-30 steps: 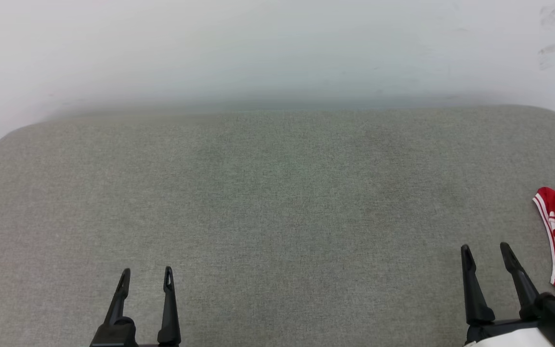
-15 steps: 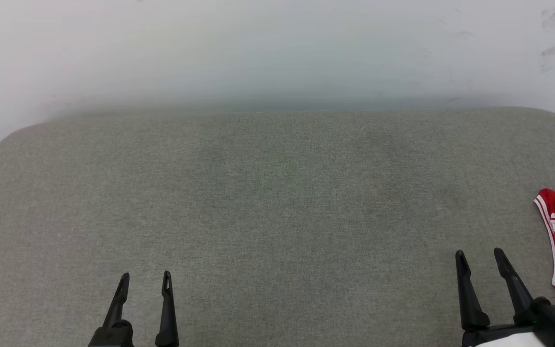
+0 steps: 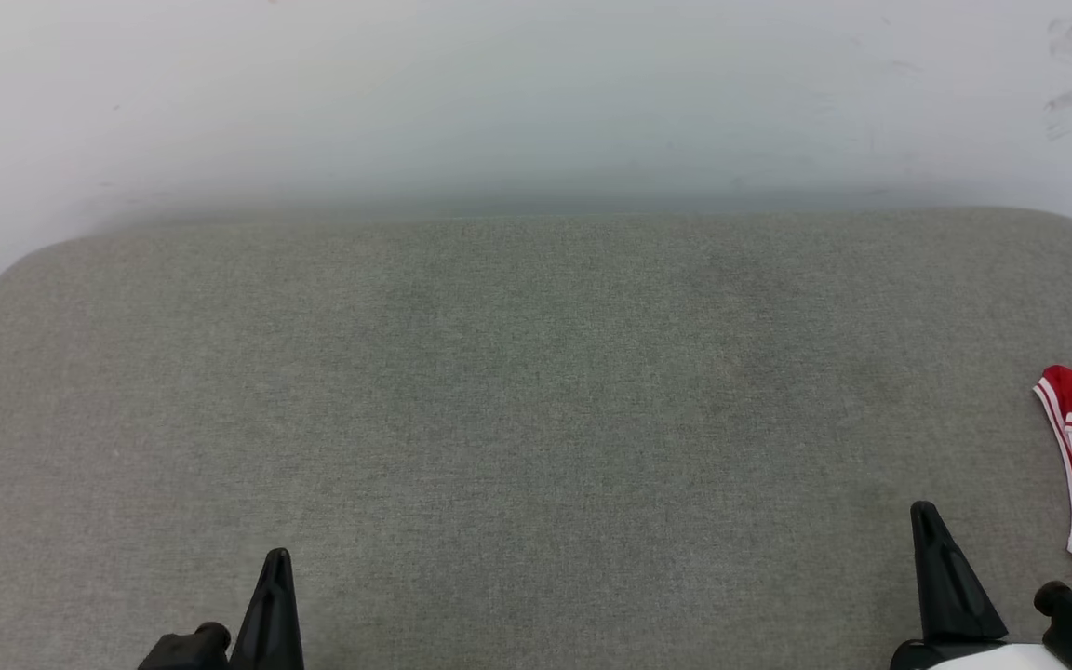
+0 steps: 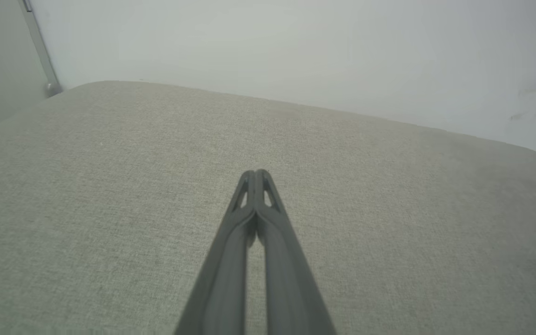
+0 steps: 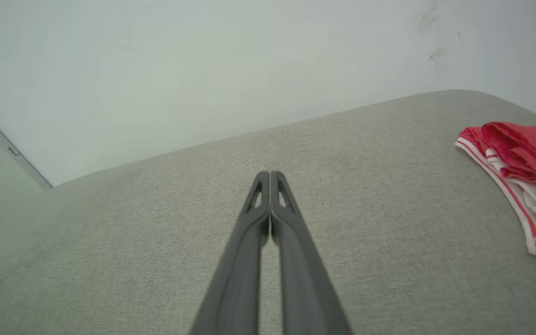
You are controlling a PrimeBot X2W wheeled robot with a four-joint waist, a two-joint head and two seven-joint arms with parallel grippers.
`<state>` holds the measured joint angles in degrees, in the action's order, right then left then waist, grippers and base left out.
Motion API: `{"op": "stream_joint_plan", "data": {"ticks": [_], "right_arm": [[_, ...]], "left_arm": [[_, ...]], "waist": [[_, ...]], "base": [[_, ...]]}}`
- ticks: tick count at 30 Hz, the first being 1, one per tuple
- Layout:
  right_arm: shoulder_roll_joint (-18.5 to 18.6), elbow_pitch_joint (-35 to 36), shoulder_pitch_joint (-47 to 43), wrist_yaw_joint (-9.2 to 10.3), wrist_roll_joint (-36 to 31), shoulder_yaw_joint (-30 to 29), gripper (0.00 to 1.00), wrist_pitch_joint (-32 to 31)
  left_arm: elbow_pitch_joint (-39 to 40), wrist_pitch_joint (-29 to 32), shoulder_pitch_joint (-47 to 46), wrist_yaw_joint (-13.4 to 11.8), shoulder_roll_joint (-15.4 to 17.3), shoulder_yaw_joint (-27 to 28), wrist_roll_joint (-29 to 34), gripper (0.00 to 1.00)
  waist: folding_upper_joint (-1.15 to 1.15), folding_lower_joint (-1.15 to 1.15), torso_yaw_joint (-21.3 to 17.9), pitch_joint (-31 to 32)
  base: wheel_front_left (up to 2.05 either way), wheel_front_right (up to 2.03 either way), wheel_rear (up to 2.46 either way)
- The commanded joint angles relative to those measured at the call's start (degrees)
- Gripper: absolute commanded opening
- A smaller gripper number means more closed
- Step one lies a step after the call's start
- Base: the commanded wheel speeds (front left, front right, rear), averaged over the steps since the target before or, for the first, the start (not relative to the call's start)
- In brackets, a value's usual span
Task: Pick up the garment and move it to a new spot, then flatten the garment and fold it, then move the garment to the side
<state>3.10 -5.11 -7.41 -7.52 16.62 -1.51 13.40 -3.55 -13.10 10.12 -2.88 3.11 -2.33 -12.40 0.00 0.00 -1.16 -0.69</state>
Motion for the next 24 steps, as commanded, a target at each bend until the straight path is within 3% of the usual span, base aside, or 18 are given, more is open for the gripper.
{"op": "stream_joint_plan", "data": {"ticks": [1, 24], "right_arm": [[0.55, 0.46, 1.65, 0.01, 3.37, -0.01, 0.0, -0.6], [1.42, -2.3, 5.36, 0.02, 26.25, -0.12, 0.0, -5.27]], "left_arm": [[0.39, 0.5, -1.82, 0.58, 0.5, 0.27, -3.35, 0.0], [-3.24, 5.08, -6.51, 3.65, 1.4, 1.4, -27.54, 0.0]], "waist": [[0.0, 0.0, 0.02, 0.01], [0.0, 0.0, 0.25, 0.11]], "base": [[0.0, 0.0, 0.0], [0.0, 0.0, 0.0]]}}
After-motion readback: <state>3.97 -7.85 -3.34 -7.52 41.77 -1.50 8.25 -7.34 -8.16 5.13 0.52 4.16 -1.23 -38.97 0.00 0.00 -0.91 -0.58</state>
